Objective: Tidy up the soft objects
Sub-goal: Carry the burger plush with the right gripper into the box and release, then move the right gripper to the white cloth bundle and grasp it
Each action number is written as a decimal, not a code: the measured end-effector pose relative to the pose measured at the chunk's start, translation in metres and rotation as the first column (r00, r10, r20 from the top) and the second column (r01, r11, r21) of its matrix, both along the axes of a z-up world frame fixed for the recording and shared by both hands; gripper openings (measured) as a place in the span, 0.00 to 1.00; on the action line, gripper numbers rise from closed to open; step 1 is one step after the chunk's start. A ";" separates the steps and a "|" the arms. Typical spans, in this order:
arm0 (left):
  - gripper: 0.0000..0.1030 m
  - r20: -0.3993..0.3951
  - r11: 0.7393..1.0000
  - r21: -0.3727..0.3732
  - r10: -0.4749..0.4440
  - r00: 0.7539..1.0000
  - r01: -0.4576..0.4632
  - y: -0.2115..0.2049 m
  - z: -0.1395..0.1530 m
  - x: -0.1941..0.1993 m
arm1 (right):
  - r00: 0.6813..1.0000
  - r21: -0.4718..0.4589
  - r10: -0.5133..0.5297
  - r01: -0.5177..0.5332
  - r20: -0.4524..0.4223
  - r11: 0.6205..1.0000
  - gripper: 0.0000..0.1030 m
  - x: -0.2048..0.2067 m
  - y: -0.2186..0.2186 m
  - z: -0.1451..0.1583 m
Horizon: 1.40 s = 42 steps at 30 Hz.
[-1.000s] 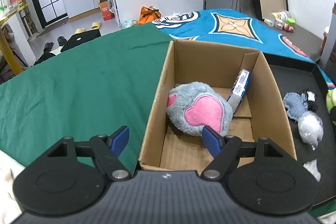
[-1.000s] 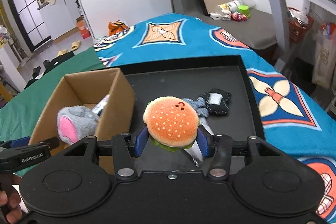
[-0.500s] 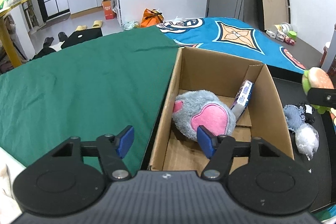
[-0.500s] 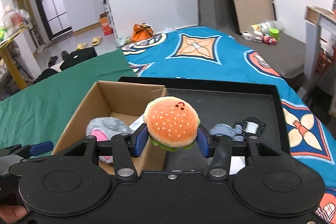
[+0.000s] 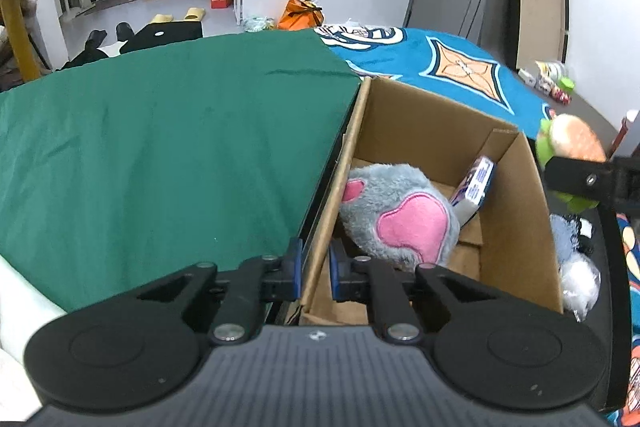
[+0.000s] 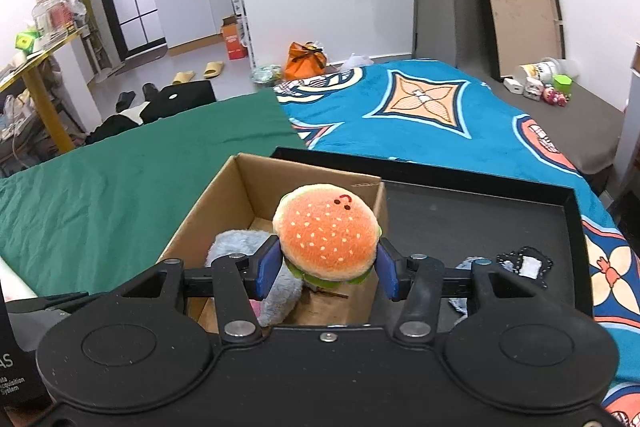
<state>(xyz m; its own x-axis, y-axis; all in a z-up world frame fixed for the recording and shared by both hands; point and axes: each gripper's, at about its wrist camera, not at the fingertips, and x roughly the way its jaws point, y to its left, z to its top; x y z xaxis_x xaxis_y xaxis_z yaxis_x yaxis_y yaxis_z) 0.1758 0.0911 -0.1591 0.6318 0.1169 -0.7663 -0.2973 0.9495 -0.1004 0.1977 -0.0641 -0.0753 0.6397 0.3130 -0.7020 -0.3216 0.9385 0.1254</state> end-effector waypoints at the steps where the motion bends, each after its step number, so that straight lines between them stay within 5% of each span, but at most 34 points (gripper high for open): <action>1: 0.12 0.005 1.000 0.002 0.002 1.000 -0.002 0.000 0.001 -0.001 | 1.000 0.000 0.006 -0.006 -0.005 1.000 0.50 0.000 0.002 -0.001; 8: 0.12 0.003 1.000 0.013 0.003 1.000 -0.003 0.000 0.002 -0.001 | 1.000 -0.036 0.005 -0.005 -0.003 0.999 0.82 -0.007 -0.001 -0.002; 11: 0.13 -0.001 0.999 0.032 0.001 1.000 -0.001 -0.004 0.003 0.000 | 1.000 -0.041 -0.025 0.024 -0.010 0.999 0.87 -0.010 -0.013 -0.003; 21: 0.22 -0.009 0.998 0.063 -0.008 1.000 0.008 -0.011 0.006 0.001 | 0.988 -0.016 -0.138 0.137 -0.063 0.990 0.91 -0.022 -0.056 -0.016; 28: 0.42 -0.011 0.996 0.091 -0.014 1.000 0.015 -0.015 0.007 0.001 | 0.983 -0.033 -0.174 0.172 -0.064 0.985 0.96 -0.032 -0.072 -0.021; 42: 0.59 -0.026 0.981 0.186 -0.049 0.998 0.053 -0.034 0.006 0.000 | 0.962 -0.043 -0.236 0.233 -0.140 0.972 1.00 -0.043 -0.103 -0.046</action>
